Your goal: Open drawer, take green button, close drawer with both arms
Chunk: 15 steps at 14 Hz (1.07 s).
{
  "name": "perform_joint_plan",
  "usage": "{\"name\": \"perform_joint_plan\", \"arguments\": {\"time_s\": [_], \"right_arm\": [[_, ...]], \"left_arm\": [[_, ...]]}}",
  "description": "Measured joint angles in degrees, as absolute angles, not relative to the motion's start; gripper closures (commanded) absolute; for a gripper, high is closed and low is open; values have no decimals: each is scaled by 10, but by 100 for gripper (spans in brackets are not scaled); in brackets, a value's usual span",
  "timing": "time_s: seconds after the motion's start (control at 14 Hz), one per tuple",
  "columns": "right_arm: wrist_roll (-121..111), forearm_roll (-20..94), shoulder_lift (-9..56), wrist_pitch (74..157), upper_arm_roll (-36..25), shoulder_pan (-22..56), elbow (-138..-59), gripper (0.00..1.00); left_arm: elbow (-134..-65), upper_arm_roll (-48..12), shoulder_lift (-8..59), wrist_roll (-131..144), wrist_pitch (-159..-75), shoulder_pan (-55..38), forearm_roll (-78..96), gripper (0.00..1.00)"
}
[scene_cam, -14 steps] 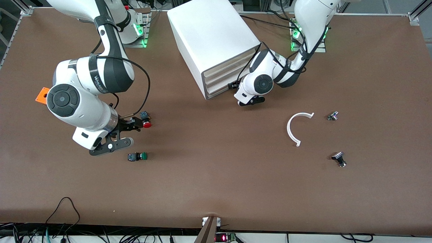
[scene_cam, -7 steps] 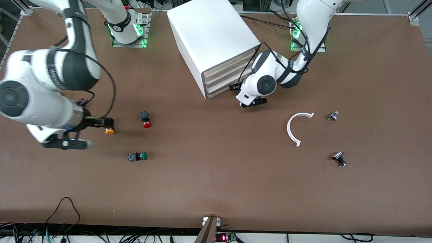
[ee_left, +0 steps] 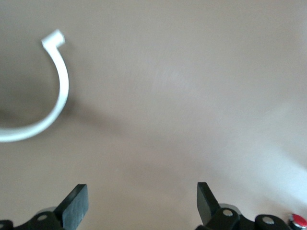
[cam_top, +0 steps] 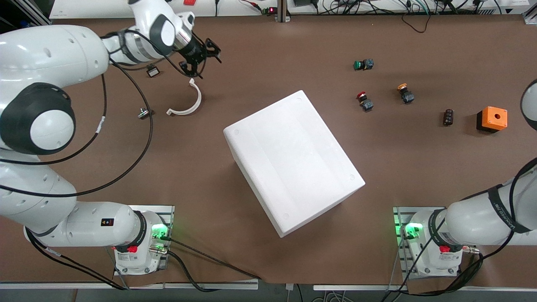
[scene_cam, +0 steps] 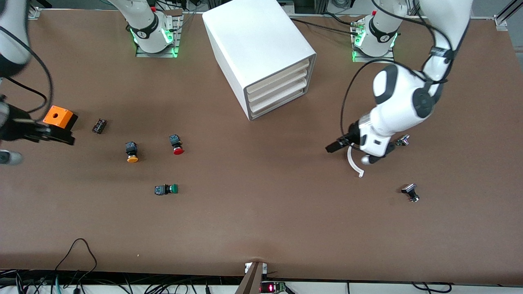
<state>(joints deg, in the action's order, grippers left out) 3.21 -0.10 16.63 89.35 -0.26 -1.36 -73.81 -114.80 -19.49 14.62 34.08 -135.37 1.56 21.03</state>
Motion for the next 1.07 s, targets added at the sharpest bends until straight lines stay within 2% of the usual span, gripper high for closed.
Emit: {"name": "perform_joint_plan", "arguments": {"time_s": [0.14,0.43,0.71,1.07], "right_arm": [[32,-1,126,847,3,-18,-745,0],[33,-1,103,794,3,-21,-746,0],[33,-5,97,772,-8,-22,-746,0],[33,-5,91,806,-19,-24,-775,0]], "left_arm": [[-1144,-184,104,290,-1334,19,212,0],[-1067,-97,28,168,-1139,31,143,0],[-984,-90,-17,162,-986,29,8,0],[-974,-76,-15,149,-986,24,-45,0]]}}
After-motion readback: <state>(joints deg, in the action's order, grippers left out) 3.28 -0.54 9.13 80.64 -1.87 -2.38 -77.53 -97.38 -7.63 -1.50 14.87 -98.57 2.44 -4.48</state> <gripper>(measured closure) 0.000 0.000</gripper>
